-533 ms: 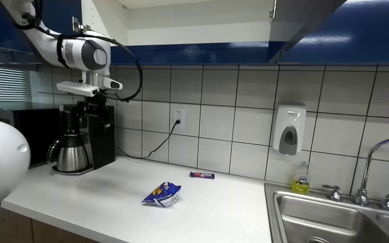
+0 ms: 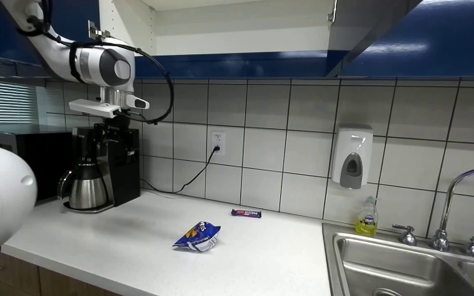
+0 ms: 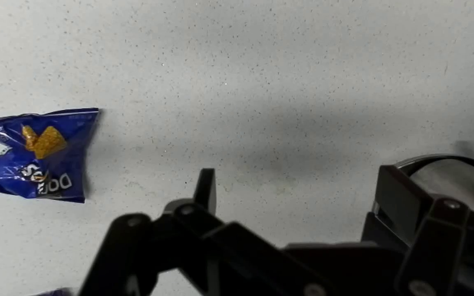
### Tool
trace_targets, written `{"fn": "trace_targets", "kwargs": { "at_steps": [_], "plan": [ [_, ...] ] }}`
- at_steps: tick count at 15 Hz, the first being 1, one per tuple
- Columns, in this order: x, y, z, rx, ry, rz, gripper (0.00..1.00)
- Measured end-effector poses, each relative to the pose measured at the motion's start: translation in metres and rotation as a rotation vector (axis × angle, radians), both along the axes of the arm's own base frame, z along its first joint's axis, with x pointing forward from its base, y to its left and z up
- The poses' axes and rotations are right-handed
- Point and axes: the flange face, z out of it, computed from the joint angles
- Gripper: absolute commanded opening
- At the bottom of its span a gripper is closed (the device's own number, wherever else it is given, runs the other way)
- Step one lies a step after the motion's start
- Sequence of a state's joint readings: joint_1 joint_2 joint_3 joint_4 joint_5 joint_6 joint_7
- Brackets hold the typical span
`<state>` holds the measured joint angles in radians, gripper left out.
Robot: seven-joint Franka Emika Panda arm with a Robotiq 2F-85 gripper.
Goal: Put the blue packet in the open upper cabinet.
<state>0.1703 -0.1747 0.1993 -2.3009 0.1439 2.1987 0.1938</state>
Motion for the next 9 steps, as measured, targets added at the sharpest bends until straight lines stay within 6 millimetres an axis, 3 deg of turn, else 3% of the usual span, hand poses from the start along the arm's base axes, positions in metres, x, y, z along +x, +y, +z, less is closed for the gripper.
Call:
{"fn": "trace_targets", "kwargs": {
  "at_steps": [4,9],
  "plan": [
    [0.002,-0.003,-0.005,-0.005,0.005,0.046,1.00],
    [0.011,-0.024,-0.013,-0.002,0.020,0.040,1.00]
  ]
}}
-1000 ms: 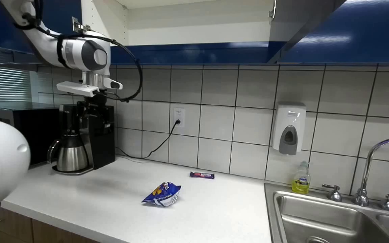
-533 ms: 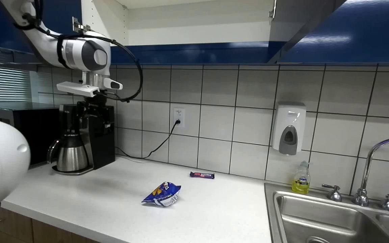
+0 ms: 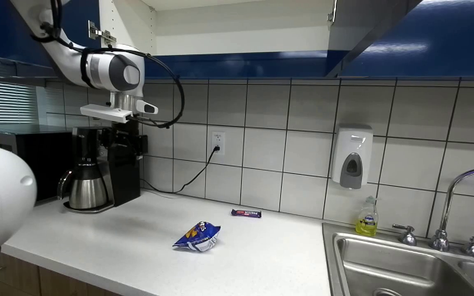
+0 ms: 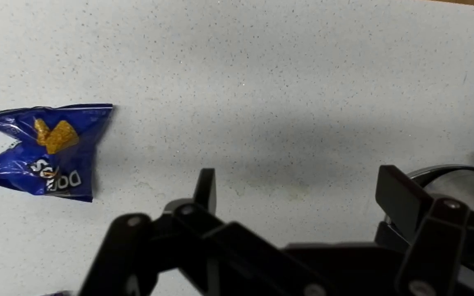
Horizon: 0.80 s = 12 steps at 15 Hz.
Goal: Put the blue packet in the open upper cabinet.
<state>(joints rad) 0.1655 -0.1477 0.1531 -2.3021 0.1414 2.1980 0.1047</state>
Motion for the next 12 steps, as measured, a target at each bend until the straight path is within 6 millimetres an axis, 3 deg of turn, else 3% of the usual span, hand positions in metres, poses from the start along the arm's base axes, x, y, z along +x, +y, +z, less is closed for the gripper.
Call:
{"fn": "trace_targets", "kwargs": {
  "at_steps": [12],
  "plan": [
    [0.008,-0.092,-0.034,0.001,0.071,-0.188,1.00]
  ]
}}
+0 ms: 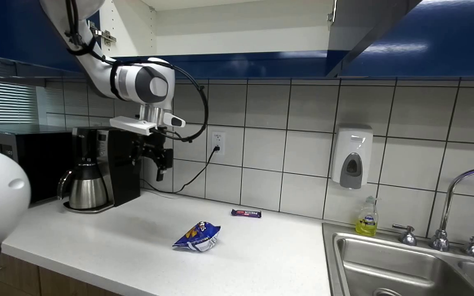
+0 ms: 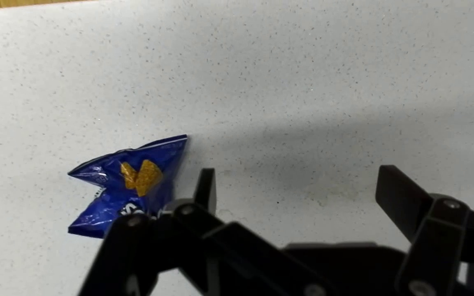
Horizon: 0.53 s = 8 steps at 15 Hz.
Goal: Put the blue packet in the open upper cabinet.
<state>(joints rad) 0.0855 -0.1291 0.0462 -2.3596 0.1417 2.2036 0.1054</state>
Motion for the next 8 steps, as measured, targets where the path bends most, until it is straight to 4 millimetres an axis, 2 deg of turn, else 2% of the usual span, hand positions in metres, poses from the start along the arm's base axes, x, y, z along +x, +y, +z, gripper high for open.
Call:
{"fn": "trace_targets", "kwargs": {
  "at_steps": [5,8],
  "plan": [
    [0.002,-0.047,-0.013,0.003,-0.003,-0.100,1.00],
    [0.007,-0.069,-0.023,0.002,-0.012,-0.148,1.00]
  ]
}}
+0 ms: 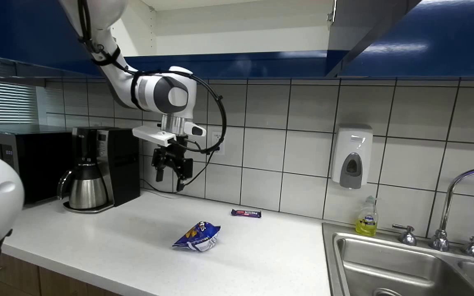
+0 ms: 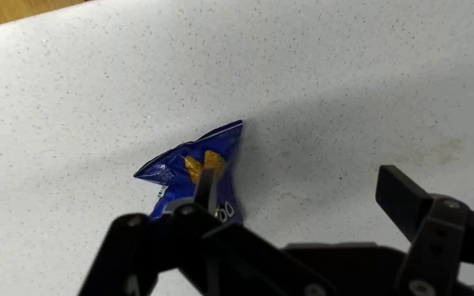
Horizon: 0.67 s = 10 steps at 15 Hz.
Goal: Put the blue packet in the open upper cabinet.
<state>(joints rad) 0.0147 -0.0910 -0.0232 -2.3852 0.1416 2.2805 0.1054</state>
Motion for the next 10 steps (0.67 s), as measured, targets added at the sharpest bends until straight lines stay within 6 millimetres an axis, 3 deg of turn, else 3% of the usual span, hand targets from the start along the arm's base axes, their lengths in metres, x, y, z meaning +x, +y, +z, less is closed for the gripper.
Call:
{"fn": "trace_targets", "kwargs": {
  "at_steps": [4,10],
  "plan": [
    [0.008,-0.013,-0.020,-0.006,-0.005,-0.033,1.00],
    [0.027,-0.017,-0.053,-0.019,-0.008,-0.059,1.00]
  ]
}}
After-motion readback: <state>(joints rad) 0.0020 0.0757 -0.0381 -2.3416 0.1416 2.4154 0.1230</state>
